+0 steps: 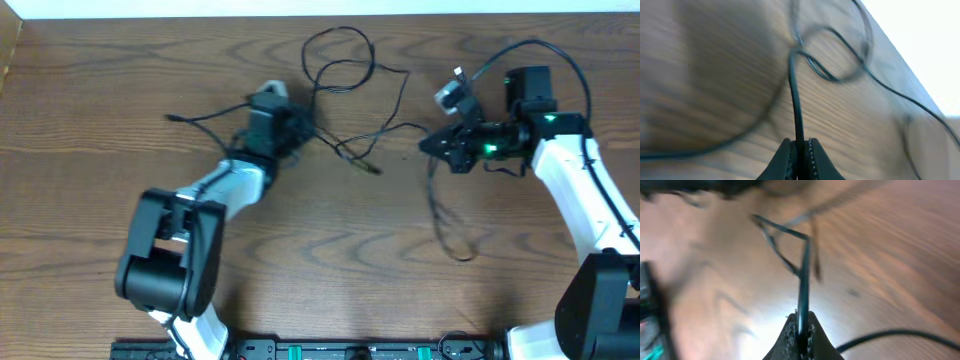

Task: Untangle cables
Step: 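Pull the left gripper's cable left and the right gripper's cable right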

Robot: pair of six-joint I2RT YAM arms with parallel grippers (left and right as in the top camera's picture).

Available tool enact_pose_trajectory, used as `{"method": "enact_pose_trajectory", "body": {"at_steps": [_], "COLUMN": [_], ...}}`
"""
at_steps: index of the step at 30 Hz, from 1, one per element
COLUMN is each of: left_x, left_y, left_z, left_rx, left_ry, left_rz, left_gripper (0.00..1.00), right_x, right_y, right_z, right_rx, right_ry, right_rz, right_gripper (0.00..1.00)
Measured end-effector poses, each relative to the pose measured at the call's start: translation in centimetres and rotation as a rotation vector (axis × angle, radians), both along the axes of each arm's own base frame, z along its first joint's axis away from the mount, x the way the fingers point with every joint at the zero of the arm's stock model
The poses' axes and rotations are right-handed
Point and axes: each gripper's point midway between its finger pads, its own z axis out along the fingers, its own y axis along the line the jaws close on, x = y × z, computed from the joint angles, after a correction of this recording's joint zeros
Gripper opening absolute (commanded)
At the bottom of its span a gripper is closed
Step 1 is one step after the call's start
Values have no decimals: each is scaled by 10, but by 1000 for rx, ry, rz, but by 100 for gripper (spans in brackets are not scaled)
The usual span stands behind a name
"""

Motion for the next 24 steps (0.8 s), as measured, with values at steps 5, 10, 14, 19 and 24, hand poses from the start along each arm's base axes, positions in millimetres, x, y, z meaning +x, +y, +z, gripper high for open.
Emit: {"method": "enact_pose_trajectory", "body": {"at_steps": [5, 10, 14, 19, 24], "left_x": [0, -19, -34, -52, -70], "left_y": [87, 167, 215, 259, 284], "left_z": [-22, -41, -48, -52, -58], "left_rx": [18, 16, -10, -46, -70], "left_ry": [118, 240, 288, 325, 366], "left_rz": [182, 359, 462, 552, 604], "left_gripper": [8, 7, 7, 7, 7], "right_x": [19, 35, 39, 44, 46], "right_y": [-62, -129, -171, -207, -233], "right_z": [-9, -11, -9, -5, -1], "right_rx": [-96, -167, -191, -205, -206], "right_ry": [-15, -47, -60, -84, -84], "right_rz": [-171, -358, -480, -591, -707], "right_gripper": [1, 1, 1, 1, 1]}}
